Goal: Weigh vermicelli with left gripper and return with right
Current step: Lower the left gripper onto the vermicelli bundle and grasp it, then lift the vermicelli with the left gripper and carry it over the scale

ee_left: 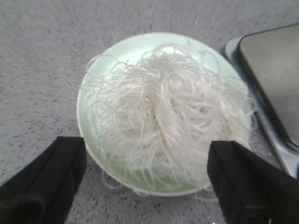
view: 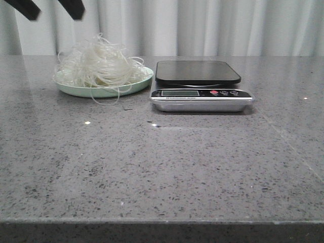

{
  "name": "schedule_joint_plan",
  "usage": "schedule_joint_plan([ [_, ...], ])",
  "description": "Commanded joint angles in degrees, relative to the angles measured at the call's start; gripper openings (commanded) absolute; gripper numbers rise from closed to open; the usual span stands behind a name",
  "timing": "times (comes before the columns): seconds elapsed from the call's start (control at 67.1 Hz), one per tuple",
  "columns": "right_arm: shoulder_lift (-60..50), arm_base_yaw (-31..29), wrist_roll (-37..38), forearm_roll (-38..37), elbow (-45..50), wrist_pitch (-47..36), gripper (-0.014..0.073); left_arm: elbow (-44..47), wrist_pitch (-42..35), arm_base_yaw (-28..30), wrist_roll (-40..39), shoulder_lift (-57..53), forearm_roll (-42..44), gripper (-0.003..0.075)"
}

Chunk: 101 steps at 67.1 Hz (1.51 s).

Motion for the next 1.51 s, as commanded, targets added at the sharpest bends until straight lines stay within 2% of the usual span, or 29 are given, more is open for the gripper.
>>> schedule_joint_plan([
  [0.0,-0.9,-0.2,-0.2,-0.5,-0.5,-5.0,0.0166,-8.9,3.2,-0.4,0.1,3.9,-0.4,0.0587],
  [0.209,-0.9,-0.2,-0.2,-0.5,-0.5,-5.0,0.0166,-19.4,11.3,-0.4,0.1,13.6,-0.6,0.0587],
  [0.373,-0.9,-0.2,-0.2,-0.5,-0.5,-5.0,0.0166,-21.5,12.8,-0.4,0.1,16.6,-0.6,0.0585],
  [0.432,-0.9,-0.2,-0.2,-0.5,-0.5,-5.0,0.0166,-21.5,13.1,-0.4,0.1,17.1,-0.6,0.0561],
  [0.522,-0.9,-0.2,-0.2,-0.5,-0.5,-5.0,0.0166,-21.5,13.6,-0.4,0.2,17.1,-0.6,0.0437],
  [0.537,-0.9,-0.2,-0.2,-0.5,-0.5,-5.0,0.0166,-21.5,13.7,-0.4,0.3,17.1,-0.6,0.0382],
  [0.552,-0.9,-0.2,-0.2,-0.5,-0.5,-5.0,0.0166,-21.5,13.7,-0.4,0.4,17.1,-0.6,0.0362],
  [0.567,-0.9,-0.2,-0.2,-0.5,-0.5,-5.0,0.0166,-21.6,13.9,-0.4,0.7,17.1,-0.6,0.0297],
  [0.582,-0.9,-0.2,-0.2,-0.5,-0.5,-5.0,0.0166,-21.8,13.9,-0.4,0.9,17.1,-0.6,0.0274],
  [0.596,-0.9,-0.2,-0.2,-0.5,-0.5,-5.0,0.0166,-22.0,14.3,-0.4,1.4,17.1,-0.8,0.0203],
  [0.611,-0.9,-0.2,-0.2,-0.5,-0.5,-5.0,0.0166,-22.2,14.4,-0.4,1.4,17.1,-0.8,0.0179],
  [0.626,-0.9,-0.2,-0.2,-0.5,-0.5,-5.0,0.0166,-22.6,14.6,-0.4,1.7,17.1,-0.8,0.0110],
  [0.641,-0.9,-0.2,-0.2,-0.5,-0.5,-5.0,0.0166,-22.6,14.8,-0.4,1.7,17.1,-0.8,0.0099],
  [0.716,-0.9,-0.2,-0.2,-0.5,-0.5,-5.0,0.0166,-25.2,16.1,-0.4,2.0,17.1,-1.8,0.0168],
  [0.88,-0.9,-0.2,-0.2,-0.5,-0.5,-5.0,0.0166,-32.6,17.0,-1.5,3.5,17.0,-7.0,0.0127],
  [1.059,-0.9,-0.2,-0.2,-0.5,-0.5,-5.0,0.0166,-38.2,13.4,-7.3,4.6,17.0,-8.7,0.0127],
  [1.282,-0.9,-0.2,-0.2,-0.5,-0.5,-5.0,0.0166,-38.5,7.0,-14.0,4.5,18.2,-8.7,0.0128],
  [1.491,-0.9,-0.2,-0.2,-0.5,-0.5,-5.0,0.0166,-38.5,5.0,-16.4,4.5,21.6,-8.4,0.0163],
])
